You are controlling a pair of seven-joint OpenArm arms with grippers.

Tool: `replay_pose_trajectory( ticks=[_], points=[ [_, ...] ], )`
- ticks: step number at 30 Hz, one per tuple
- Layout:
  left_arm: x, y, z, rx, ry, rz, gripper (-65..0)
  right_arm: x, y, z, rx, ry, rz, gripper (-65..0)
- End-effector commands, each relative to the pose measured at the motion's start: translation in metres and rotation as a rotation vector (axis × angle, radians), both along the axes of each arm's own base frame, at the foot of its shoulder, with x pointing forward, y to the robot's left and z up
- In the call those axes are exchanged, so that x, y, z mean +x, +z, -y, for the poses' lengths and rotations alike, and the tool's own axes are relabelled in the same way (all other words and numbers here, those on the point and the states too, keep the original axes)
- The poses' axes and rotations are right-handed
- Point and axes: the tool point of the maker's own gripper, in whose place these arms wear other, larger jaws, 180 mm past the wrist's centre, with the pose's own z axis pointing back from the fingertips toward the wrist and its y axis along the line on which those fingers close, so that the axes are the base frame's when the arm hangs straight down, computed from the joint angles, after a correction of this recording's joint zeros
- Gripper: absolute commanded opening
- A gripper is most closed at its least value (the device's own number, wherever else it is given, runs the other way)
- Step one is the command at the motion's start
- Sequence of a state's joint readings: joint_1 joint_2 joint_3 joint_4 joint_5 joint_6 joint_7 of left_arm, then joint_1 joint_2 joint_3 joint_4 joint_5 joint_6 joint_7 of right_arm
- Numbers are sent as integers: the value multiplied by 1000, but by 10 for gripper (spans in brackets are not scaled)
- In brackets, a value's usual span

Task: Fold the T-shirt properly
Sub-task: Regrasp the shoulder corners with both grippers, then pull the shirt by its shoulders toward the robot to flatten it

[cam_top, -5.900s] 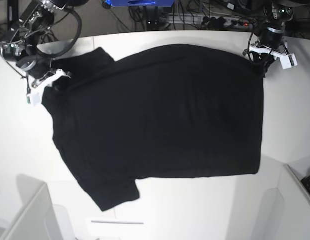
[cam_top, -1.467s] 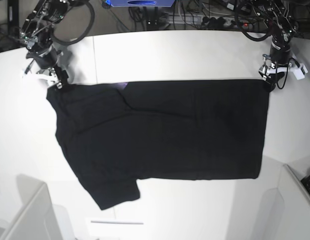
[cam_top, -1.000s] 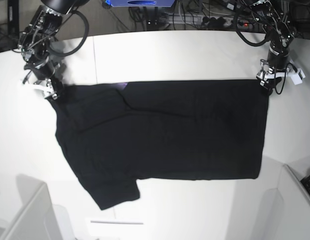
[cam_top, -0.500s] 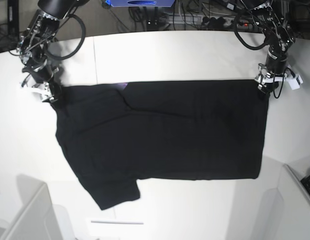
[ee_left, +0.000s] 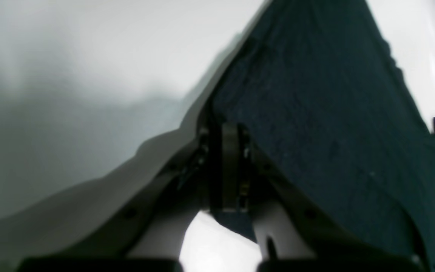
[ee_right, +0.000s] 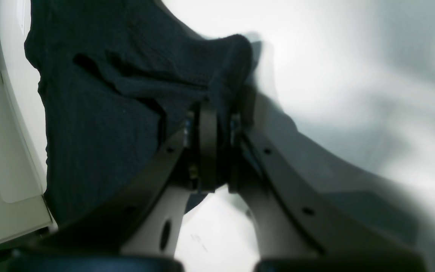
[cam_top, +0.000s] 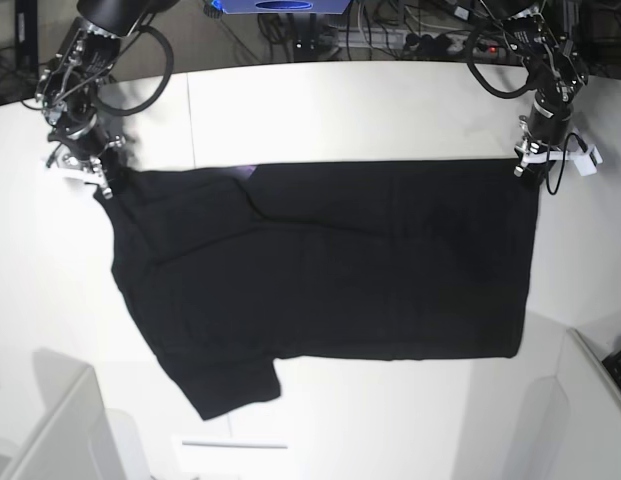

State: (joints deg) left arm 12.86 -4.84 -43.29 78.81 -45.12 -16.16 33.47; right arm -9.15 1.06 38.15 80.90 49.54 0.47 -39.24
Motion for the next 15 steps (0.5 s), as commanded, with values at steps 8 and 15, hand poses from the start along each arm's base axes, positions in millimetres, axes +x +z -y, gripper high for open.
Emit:
replay_pose_trajectory(
  ticks=[8,15],
  points=[
    [-12,0,-13,60,-63,-64,-650,-14,-6,1,23,44,-84,-650],
    [-30,4,-12,90,-84,-88,-650,-40,-17,-6,47,64,-146,-650]
  ],
)
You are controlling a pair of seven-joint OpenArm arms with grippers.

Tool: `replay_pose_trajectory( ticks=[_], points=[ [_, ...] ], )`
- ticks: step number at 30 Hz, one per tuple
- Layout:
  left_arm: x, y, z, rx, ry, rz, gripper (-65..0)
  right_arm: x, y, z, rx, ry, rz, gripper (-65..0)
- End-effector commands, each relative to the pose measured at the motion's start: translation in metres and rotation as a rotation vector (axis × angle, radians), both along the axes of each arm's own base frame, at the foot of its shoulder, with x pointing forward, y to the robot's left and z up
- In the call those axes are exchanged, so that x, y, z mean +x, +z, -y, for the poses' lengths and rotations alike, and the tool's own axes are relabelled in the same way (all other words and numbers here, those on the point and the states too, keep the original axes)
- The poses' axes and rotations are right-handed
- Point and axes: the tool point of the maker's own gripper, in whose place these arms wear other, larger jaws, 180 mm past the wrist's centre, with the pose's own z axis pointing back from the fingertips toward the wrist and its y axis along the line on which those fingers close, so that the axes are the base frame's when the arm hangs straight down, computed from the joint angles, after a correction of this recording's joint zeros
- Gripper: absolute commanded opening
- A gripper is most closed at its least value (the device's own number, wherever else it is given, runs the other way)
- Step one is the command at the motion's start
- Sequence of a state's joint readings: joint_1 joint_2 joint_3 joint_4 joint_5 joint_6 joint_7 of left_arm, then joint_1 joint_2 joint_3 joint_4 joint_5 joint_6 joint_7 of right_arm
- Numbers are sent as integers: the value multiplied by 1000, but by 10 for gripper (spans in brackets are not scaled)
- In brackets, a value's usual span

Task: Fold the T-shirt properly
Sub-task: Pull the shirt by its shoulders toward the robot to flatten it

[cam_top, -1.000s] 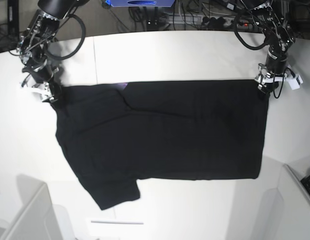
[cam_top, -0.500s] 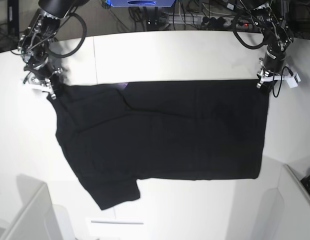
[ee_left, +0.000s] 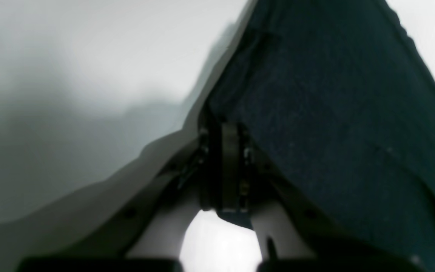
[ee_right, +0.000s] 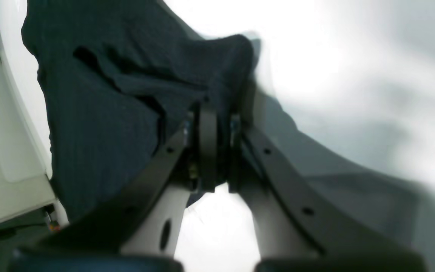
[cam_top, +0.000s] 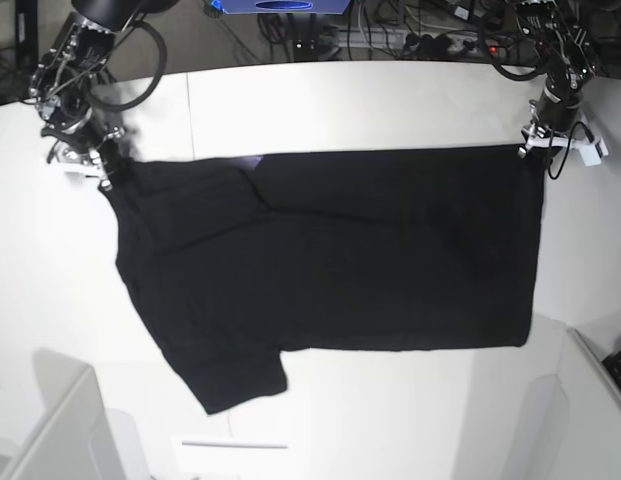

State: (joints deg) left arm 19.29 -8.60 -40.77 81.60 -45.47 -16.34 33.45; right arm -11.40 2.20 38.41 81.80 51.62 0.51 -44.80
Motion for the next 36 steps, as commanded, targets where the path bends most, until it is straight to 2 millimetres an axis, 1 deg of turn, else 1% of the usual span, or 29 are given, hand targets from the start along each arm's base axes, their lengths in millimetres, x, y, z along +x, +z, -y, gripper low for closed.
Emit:
replay_pose_trajectory(
  ticks=[1,4,10,13,16,19,22,26,29,31,36],
  points=[
    [-3,3,-3,19,-10,-13,-650,-23,-14,1,-13,15,-97,-650],
    [-10,2,-3,25,-14,-28,-650,-35,-13,3,-29,20,-111,-650],
    [-26,-4,-2,25,-18,-63,-650,-54,-2,7,-83,36,-115,-650],
    [-32,-5,3,28,-63,-63,-650,-64,0,8,-99,43,-126,-650],
    [-40,-6,8,30,-96,-70,-650,-72,2,3,-93,55,-120,-650],
    [-50,-9,8,30,-99,-88,-650,-79,5,-4,-72,85,-91,-650],
    [-60,-12,8,30,-99,-110,-650,-91,2,-5,-66,91,-107,-650],
    [-67,-14,7,32,-99,-125,-650,-104,-1,-5,-65,96,-135,-650],
    [-73,-16,6,32,-100,-140,-650,-108,-1,-5,-69,99,-142,-650],
    [-72,-12,7,40,-107,-135,-650,-109,1,-5,-75,102,-139,-650],
    [-73,2,9,75,-138,-123,-650,-109,18,-3,-122,126,-114,-650]
  ],
)
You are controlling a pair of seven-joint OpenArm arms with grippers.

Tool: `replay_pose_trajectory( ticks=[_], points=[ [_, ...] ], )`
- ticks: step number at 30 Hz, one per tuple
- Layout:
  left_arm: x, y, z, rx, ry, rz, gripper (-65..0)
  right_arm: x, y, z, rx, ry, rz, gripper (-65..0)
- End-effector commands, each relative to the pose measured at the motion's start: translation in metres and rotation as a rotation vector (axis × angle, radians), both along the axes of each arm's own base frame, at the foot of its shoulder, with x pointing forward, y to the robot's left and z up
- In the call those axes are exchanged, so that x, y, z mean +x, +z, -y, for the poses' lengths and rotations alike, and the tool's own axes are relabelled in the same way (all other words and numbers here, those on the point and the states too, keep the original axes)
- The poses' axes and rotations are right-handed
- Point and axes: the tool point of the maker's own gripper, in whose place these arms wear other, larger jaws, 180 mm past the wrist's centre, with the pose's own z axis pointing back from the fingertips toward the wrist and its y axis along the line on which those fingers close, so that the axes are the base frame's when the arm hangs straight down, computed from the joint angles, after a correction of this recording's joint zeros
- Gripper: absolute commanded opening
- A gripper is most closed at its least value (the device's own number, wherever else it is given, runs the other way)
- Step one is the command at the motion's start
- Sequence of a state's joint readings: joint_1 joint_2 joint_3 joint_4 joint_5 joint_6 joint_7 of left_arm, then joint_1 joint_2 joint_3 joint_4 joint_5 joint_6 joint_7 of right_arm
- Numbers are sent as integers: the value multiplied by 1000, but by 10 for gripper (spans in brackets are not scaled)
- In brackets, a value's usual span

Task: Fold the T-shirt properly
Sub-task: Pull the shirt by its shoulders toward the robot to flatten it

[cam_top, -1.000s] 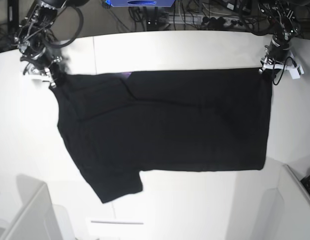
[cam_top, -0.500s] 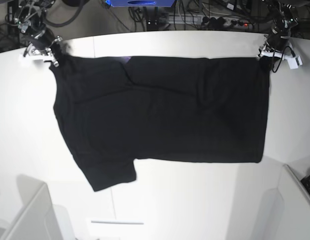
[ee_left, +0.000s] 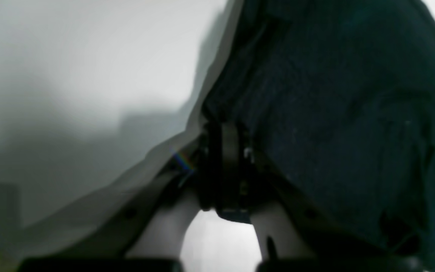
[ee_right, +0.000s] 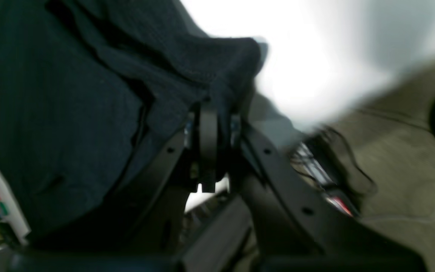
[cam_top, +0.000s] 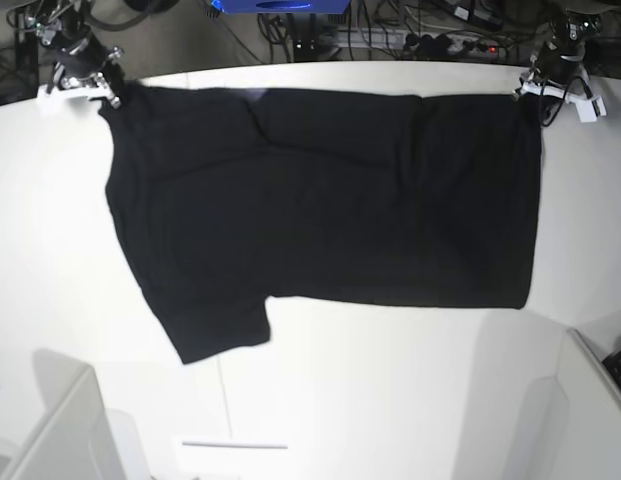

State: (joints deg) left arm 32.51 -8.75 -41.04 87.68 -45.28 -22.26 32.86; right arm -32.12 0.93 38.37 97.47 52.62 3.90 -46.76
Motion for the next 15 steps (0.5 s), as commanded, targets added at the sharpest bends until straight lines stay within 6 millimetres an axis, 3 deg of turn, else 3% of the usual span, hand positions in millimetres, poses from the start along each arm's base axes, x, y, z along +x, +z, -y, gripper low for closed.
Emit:
replay_pose_trajectory(
  ticks=[1,12,15],
  points=[
    [-6,1,-2,16,-9,-26,-650,2,6,3,-16,8,10,-650],
    [-16,-1,-4,20,-7,-49,-650,4,9,6,-30,15,15,-650],
    [-21,6,-19,43,31,-44,-650,9,12,10,-43,22,24,-650]
  ],
)
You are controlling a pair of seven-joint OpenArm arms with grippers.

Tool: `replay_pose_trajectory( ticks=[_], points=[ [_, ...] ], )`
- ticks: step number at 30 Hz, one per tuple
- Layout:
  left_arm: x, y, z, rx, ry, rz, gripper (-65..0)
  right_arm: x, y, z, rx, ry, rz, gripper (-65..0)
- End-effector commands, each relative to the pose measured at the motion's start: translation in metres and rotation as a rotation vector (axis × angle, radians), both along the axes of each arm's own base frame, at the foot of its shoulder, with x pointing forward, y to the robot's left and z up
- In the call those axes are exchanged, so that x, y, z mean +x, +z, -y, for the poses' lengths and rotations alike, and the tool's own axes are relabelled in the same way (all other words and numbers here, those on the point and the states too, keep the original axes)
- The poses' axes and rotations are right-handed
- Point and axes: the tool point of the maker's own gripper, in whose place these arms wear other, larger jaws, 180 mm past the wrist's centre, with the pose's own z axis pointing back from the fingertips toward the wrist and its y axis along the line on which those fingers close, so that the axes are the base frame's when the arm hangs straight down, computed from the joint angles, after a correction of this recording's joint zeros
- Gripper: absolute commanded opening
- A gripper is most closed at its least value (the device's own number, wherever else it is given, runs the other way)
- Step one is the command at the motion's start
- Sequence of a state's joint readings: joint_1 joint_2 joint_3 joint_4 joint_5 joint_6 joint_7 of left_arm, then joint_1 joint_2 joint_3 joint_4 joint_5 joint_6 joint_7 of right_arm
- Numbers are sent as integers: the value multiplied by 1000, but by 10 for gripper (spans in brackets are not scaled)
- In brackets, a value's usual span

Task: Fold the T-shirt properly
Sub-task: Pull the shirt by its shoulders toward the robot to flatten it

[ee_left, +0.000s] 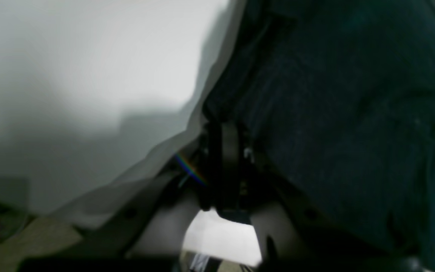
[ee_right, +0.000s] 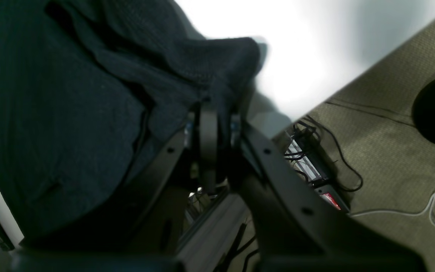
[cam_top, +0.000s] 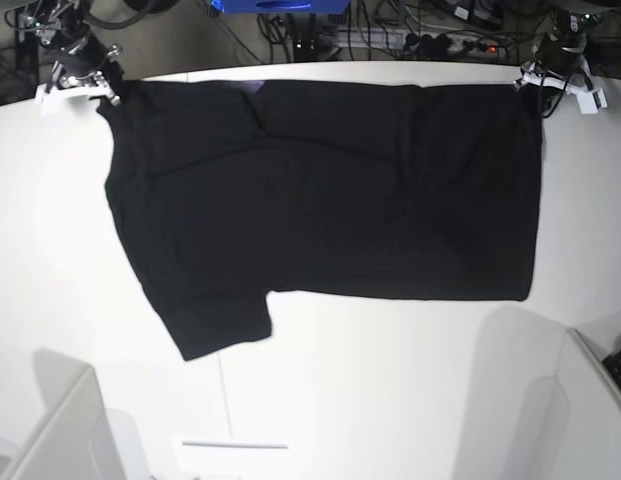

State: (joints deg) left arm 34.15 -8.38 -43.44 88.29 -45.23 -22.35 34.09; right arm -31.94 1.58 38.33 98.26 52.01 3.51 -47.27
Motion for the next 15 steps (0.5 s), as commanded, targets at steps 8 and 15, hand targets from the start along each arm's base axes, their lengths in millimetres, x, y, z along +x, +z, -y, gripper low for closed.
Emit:
replay_pose_trajectory(
  ticks=[8,15],
  points=[
    [-6,6,-15,39,19,-12,-650,14,11,8,-27,18,41,-650],
    [-5,6,-14,35,22,-8,-650,12,9,5,-19,17,34,-650]
  ],
)
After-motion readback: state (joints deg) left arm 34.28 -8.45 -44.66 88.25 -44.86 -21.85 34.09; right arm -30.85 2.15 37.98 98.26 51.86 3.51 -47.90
